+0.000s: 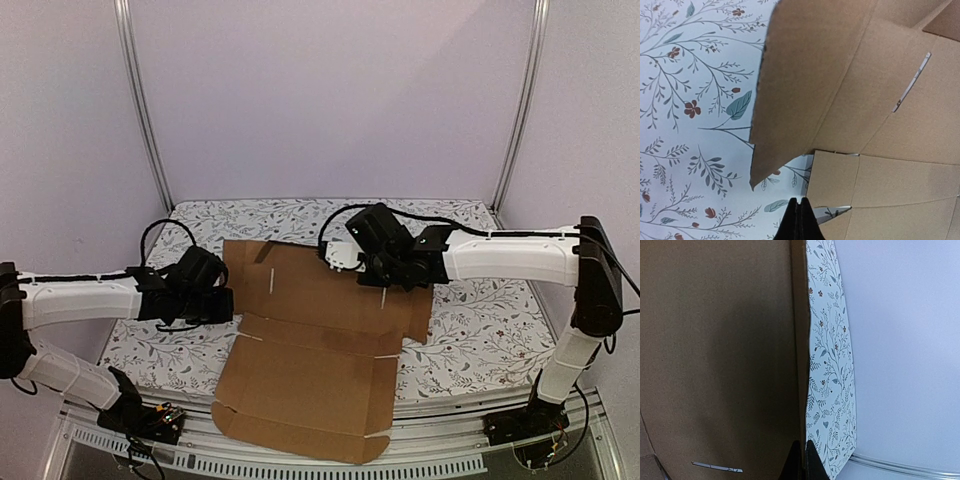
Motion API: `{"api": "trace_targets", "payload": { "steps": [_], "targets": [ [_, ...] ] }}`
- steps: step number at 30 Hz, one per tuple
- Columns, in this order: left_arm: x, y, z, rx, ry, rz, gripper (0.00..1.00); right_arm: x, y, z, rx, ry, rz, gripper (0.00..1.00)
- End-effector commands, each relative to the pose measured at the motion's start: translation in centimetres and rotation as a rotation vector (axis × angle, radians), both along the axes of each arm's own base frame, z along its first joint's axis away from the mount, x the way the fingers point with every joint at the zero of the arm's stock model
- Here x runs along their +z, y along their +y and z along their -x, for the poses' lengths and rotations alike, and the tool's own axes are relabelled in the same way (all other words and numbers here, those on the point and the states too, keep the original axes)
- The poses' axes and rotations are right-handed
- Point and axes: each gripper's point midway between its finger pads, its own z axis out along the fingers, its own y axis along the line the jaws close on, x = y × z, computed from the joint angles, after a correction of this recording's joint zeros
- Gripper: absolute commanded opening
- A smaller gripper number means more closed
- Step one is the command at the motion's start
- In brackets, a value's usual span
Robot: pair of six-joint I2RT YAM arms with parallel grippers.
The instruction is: Fold the paper box
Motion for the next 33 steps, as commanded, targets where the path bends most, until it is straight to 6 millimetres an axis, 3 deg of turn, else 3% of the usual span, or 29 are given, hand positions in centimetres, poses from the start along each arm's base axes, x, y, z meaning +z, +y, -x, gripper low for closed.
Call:
{"api": "trace_targets", "payload": {
  "steps": [1,16,21,29,33],
  "targets": [
    [-0.7,-0.6,-1.3,-0.008,-0.025,-0.055,0.00,-1.9,0.1,-0.2,-0.007,0.081,-0.006,0.00],
    [-4.7,-1.6,-0.3,-0.073,0.079,-0.083,0.00,-3.3,-0.5,-0.5,-0.023,0.121,-0.008,0.00],
    [-5.3,-2.5,0.9,-0.125,0.121,-0.079,0.00,-3.1,-0.4,-0.6,-0.025,0.117,-0.014,0.00],
    [-5.9,-1.8,1.6,-0.136,0.130,-0.164,0.00,-2.9,-0.3,-0.6,-0.027,0.115,-0.027,0.00],
    [-5.1,-1.1,1.4,-0.118,0.108,-0.206,0.00,-2.9,-0.4,-0.5,-0.028,0.117,-0.029,0.00]
  ]
}}
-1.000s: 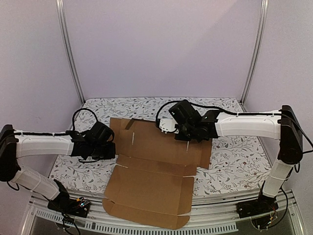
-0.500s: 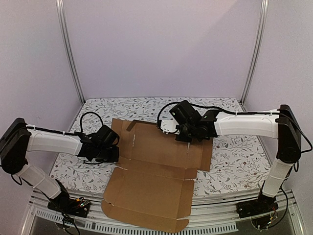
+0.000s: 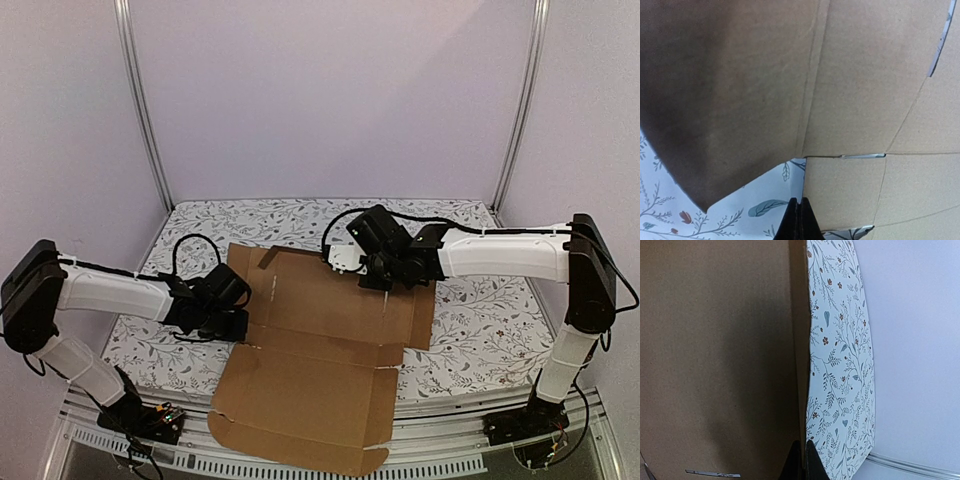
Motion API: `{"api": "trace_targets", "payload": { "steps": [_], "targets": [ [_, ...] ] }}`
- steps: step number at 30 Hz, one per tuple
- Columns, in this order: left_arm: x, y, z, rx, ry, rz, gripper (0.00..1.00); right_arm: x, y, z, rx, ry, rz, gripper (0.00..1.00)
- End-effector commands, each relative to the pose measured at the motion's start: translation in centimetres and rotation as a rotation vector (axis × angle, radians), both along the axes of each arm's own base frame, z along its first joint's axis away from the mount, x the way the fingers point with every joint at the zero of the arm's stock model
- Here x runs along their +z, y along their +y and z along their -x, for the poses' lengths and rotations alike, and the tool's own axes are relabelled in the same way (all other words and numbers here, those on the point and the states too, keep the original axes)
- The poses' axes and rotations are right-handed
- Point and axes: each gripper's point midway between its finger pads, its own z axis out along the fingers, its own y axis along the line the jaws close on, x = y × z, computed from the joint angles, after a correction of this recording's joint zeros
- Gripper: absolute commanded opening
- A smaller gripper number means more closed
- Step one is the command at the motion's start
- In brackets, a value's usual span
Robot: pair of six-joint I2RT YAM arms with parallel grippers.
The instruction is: Fold the paper box
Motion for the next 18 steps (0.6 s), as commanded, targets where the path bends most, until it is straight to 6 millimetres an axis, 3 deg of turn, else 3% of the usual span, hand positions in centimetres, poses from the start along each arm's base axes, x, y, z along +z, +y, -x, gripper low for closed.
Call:
{"api": "trace_targets", "payload": {
  "steps": [1,7,18],
  "targets": [
    [1.0,0.6,-0.2,-0.005,-0.031,-0.067,0.00,-0.4,0.2,-0.1,-0.009,0.020,-0.020,0.00],
    [2.6,1.5,-0.5,0.013,-0.082,-0.084,0.00,-0.6,0.1,0.0,-0.011,0.024,-0.018,0.00],
    [0.4,0.2,0.2,-0.028,-0.007,-0.060,0.00,-0.4,0.1,0.1,-0.011,0.026,-0.028,0.00]
  ]
}}
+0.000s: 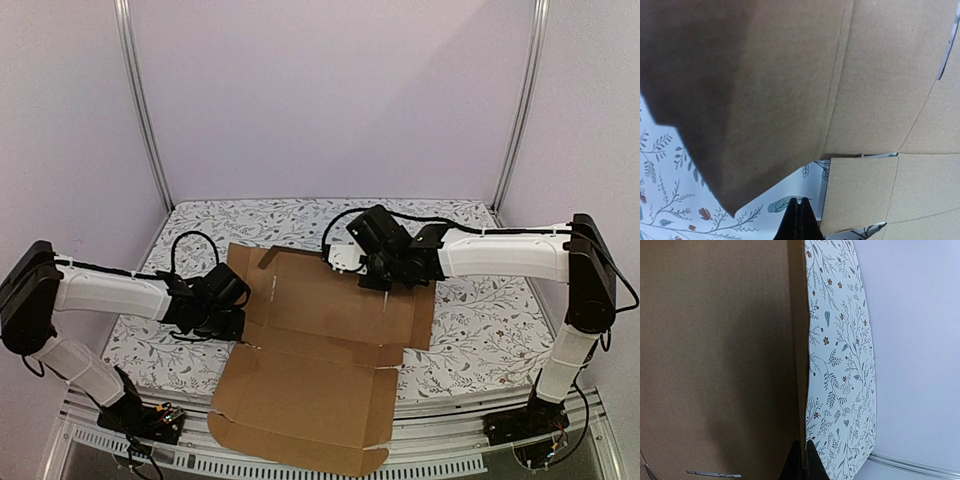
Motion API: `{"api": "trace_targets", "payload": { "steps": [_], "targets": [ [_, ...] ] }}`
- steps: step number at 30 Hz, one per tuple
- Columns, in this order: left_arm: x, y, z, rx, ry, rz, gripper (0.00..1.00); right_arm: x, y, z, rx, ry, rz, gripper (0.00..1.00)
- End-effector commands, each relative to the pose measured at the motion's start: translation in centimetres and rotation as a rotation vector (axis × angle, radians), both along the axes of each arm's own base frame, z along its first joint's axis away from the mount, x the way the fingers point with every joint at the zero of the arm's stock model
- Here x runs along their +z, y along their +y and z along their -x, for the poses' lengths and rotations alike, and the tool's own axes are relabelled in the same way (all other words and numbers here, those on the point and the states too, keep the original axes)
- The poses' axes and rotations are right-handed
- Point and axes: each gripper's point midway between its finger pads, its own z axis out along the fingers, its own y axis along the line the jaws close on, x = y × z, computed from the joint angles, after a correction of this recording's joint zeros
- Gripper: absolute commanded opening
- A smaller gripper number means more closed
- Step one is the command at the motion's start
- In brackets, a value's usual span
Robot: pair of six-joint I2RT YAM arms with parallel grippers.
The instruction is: Fold the paper box
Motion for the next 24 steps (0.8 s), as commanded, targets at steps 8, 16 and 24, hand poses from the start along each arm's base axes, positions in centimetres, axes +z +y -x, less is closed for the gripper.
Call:
{"api": "trace_targets", "payload": {
  "steps": [8,16,24],
  "targets": [
    [-1.4,-1.5,0.3,-0.041,0.041,0.013,0.00,-0.1,0.1,0.1,-0.010,0.021,-0.027,0.00],
    [-1.7,-2.4,0.7,-0.062,0.056,0.065,0.00,-0.1,0.1,0.1,-0.010,0.025,-0.037,0.00],
    [0.4,-3.1,0.4,-0.080,0.010,0.131,0.00,0.0,0.2,0.3,-0.009,0.023,-0.041,0.00]
  ]
}}
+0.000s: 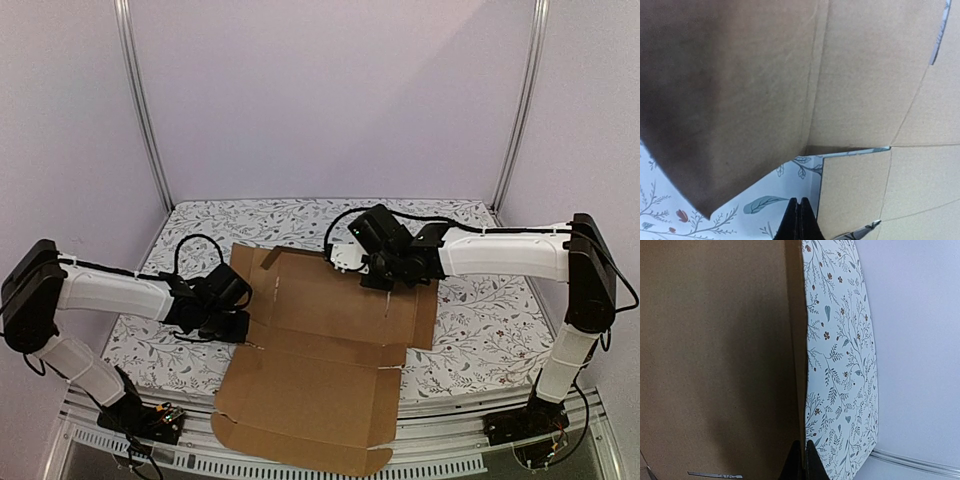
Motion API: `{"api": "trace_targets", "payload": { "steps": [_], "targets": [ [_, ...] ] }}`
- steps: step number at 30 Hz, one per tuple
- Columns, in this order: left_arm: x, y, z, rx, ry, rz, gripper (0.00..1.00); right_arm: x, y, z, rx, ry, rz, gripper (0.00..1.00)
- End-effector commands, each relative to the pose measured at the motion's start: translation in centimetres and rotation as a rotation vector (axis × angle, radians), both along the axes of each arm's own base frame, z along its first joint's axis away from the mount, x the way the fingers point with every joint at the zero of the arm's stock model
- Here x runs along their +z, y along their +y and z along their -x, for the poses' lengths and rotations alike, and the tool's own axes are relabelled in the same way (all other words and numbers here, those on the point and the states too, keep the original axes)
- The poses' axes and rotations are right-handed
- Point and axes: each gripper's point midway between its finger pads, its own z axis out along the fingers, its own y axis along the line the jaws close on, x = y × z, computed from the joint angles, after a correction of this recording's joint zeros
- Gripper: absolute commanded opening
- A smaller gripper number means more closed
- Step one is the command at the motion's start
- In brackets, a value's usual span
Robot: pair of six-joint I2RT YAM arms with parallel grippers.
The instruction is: Fold the paper box
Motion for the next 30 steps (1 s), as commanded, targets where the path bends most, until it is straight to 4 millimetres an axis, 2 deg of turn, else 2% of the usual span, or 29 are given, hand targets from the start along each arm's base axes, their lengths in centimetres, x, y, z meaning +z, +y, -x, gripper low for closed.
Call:
{"api": "trace_targets", "payload": {
  "steps": [1,8,14,18,30],
  "targets": [
    [2.0,-1.9,-0.2,-0.044,-0.053,0.097,0.00,0.2,0.6,0.3,0.005,0.011,-0.043,0.00],
    [3.8,-3.1,-0.2,-0.071,-0.076,0.182,0.00,0.6,0.8,0.7,0.014,-0.009,-0.036,0.00],
    [4.4,-5.4,0.5,-0.129,-0.051,0.291,0.00,0.8,1.1,0.9,0.016,-0.017,-0.041,0.00],
    [4.1,-6.3,1.1,-0.148,-0.037,0.305,0.00,0.9,1.2,0.9,0.017,-0.019,-0.042,0.00],
    [1.4,-7.8,2.8,-0.156,-0.004,0.263,0.00,0.9,1.0,1.3,0.009,-0.016,-0.051,0.00]
  ]
}}
